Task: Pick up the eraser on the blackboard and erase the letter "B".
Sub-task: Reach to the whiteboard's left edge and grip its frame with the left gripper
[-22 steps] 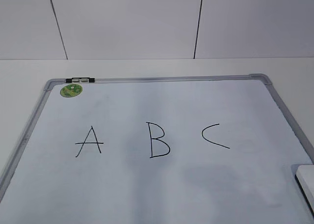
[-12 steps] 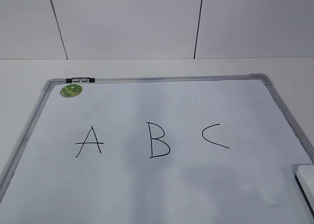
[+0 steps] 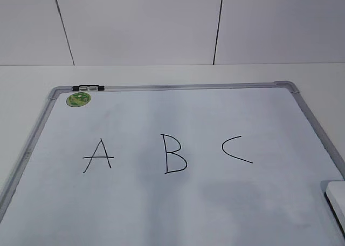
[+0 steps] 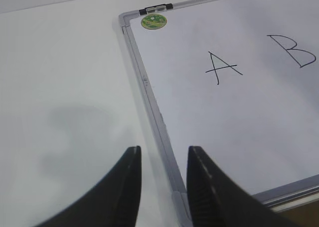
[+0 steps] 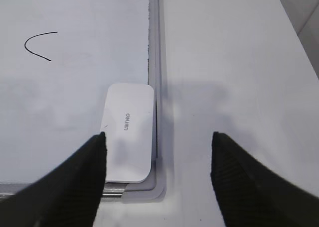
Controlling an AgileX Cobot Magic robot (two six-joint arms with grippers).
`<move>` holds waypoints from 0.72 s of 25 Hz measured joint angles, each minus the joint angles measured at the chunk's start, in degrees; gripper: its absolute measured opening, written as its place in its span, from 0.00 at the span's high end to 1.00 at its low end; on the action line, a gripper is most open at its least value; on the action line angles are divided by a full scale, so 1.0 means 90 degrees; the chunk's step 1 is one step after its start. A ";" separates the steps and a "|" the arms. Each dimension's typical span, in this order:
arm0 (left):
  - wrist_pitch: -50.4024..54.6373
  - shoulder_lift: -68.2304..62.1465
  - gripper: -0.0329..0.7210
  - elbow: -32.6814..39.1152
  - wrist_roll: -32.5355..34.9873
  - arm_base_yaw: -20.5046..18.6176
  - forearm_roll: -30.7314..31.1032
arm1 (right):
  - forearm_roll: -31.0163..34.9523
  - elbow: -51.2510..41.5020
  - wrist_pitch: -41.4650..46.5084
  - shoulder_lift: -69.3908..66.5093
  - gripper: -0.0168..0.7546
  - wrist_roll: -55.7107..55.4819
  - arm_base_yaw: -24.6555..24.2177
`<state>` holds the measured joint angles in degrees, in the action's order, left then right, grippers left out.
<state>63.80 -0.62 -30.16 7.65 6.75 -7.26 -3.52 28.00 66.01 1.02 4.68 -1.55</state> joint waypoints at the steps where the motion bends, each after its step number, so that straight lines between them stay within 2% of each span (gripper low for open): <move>1: 0.0000 0.0000 0.64 0.0000 0.0000 0.0000 0.0000 | 0.0000 0.0000 0.0000 0.0000 0.34 0.0000 0.0000; 12: -0.0011 0.0000 0.64 0.0000 0.0000 0.0000 0.0000 | 0.0000 0.0000 0.0000 0.0000 0.34 0.0000 0.0000; 18: -0.0011 -0.0273 0.64 0.0000 -0.0447 0.0000 0.0000 | 0.0000 0.0000 0.0000 -0.0092 0.34 0.0000 0.0000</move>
<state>63.70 -3.08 -30.16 3.63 6.75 -7.26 -3.52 28.00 66.01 0.19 4.68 -1.55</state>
